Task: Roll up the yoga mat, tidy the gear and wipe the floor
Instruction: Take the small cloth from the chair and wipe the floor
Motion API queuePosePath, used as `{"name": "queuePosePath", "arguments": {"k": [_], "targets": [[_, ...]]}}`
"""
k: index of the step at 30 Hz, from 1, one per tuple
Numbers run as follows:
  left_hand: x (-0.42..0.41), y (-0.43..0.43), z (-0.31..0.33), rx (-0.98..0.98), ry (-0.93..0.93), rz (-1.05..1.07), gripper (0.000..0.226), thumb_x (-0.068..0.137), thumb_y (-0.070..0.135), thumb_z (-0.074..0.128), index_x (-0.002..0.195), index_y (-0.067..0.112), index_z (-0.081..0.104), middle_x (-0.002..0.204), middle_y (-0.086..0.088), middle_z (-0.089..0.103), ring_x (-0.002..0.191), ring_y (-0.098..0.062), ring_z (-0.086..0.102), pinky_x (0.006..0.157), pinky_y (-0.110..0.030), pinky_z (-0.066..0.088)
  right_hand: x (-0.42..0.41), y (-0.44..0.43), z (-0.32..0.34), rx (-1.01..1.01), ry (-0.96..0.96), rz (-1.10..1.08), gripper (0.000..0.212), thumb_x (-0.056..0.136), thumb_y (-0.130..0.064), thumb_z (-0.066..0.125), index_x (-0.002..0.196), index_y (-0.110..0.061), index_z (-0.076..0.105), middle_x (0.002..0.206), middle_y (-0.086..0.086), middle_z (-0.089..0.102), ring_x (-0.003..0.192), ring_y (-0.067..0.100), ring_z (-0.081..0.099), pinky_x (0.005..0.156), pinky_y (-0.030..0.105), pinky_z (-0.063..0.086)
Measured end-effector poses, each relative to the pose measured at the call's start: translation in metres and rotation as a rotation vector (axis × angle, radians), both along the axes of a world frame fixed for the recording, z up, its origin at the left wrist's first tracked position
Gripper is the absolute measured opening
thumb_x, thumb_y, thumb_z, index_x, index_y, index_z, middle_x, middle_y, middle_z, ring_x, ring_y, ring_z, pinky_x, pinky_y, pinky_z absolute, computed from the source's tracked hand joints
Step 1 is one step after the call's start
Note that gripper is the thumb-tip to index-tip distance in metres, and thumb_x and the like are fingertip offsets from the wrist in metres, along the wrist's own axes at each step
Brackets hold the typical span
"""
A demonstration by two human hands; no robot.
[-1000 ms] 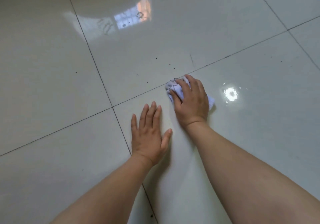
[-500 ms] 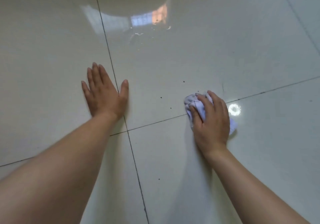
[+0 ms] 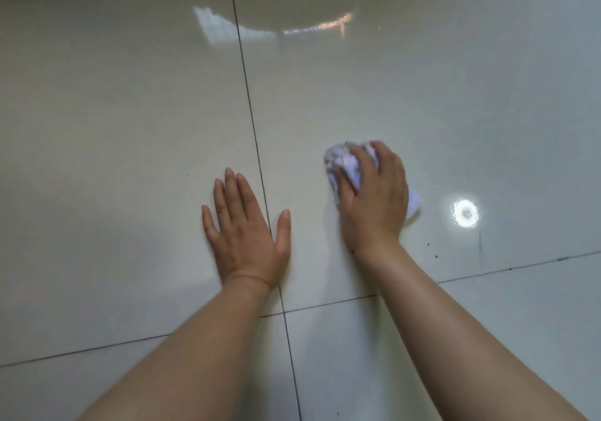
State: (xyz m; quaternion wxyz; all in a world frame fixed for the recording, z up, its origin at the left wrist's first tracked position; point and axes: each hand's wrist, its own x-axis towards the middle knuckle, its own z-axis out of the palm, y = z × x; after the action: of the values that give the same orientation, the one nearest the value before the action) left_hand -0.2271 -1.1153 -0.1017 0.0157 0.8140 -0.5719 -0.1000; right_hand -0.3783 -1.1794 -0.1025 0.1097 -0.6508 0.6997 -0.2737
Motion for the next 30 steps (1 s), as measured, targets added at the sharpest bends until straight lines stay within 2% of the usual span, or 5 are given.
{"name": "queuePosePath", "arguments": {"k": [6,12,18,25,30], "targets": [[0.001,0.000,-0.001,-0.011,-0.018,-0.010,0.079,0.085,0.052,0.026,0.145,0.001,0.017,0.154,-0.014,0.017,0.140,-0.029,0.014,0.111,-0.048,0.009,0.048,-0.097,0.000,-0.026,-0.034,0.089,0.037,0.084,-0.039,0.053,0.113,-0.017,0.063,0.125,0.007,0.056,0.110,0.026,0.051,0.090,0.027,0.031],[0.001,-0.001,-0.001,-0.002,-0.028,-0.020,0.079,0.084,0.051,0.028,0.144,0.000,0.020,0.153,-0.016,0.019,0.140,-0.030,0.017,0.109,-0.049,0.011,0.039,-0.058,-0.001,-0.104,0.005,0.398,0.033,0.086,-0.037,0.058,0.109,-0.014,0.066,0.117,0.008,0.060,0.102,0.026,0.054,0.082,0.034,0.042],[0.000,0.000,0.000,0.006,-0.020,-0.018,0.078,0.084,0.050,0.028,0.144,0.001,0.019,0.153,-0.016,0.020,0.139,-0.030,0.017,0.110,-0.048,0.010,0.025,-0.078,0.003,0.000,-0.028,-0.028,0.038,0.086,-0.038,0.050,0.114,-0.015,0.062,0.125,0.006,0.055,0.113,0.026,0.050,0.091,0.029,0.034],[0.000,-0.001,-0.001,0.006,-0.003,-0.023,0.079,0.084,0.051,0.028,0.143,0.000,0.020,0.153,-0.017,0.020,0.139,-0.032,0.019,0.109,-0.049,0.010,0.038,-0.063,0.003,-0.050,-0.019,0.294,0.034,0.086,-0.035,0.060,0.113,-0.014,0.064,0.121,0.008,0.058,0.107,0.027,0.053,0.087,0.030,0.038],[0.002,0.000,-0.001,0.025,0.004,-0.025,0.078,0.085,0.050,0.028,0.143,-0.001,0.020,0.152,-0.018,0.021,0.139,-0.034,0.020,0.110,-0.051,0.011,0.007,-0.025,0.003,-0.012,-0.011,0.139,0.035,0.089,-0.035,0.055,0.116,-0.014,0.062,0.123,0.007,0.057,0.109,0.026,0.051,0.091,0.029,0.036]]}}
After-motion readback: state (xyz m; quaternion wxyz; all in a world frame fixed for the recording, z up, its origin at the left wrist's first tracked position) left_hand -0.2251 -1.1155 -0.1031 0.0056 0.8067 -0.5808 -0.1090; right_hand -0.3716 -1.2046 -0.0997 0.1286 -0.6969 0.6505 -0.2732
